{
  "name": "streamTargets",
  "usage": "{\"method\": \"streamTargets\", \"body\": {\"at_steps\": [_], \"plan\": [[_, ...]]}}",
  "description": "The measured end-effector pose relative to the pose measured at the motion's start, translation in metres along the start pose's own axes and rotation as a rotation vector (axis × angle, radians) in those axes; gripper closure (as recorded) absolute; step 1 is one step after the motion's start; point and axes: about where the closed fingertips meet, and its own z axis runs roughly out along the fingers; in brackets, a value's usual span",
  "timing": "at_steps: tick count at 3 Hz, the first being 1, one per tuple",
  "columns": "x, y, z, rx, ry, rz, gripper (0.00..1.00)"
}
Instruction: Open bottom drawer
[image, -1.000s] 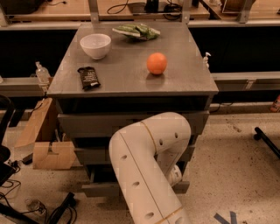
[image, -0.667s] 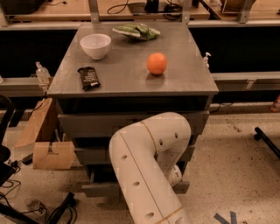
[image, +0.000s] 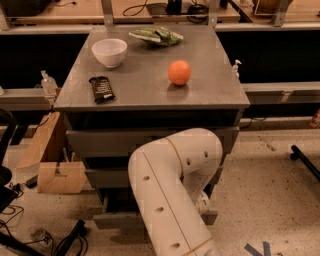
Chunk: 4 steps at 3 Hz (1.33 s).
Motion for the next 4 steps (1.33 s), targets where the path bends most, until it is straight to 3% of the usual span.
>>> {"method": "streamTargets", "body": {"at_steps": [4], "plan": [[0.0019, 0.0101, -0.0009, -0.008, -0.008, 0.000, 1.00]]}}
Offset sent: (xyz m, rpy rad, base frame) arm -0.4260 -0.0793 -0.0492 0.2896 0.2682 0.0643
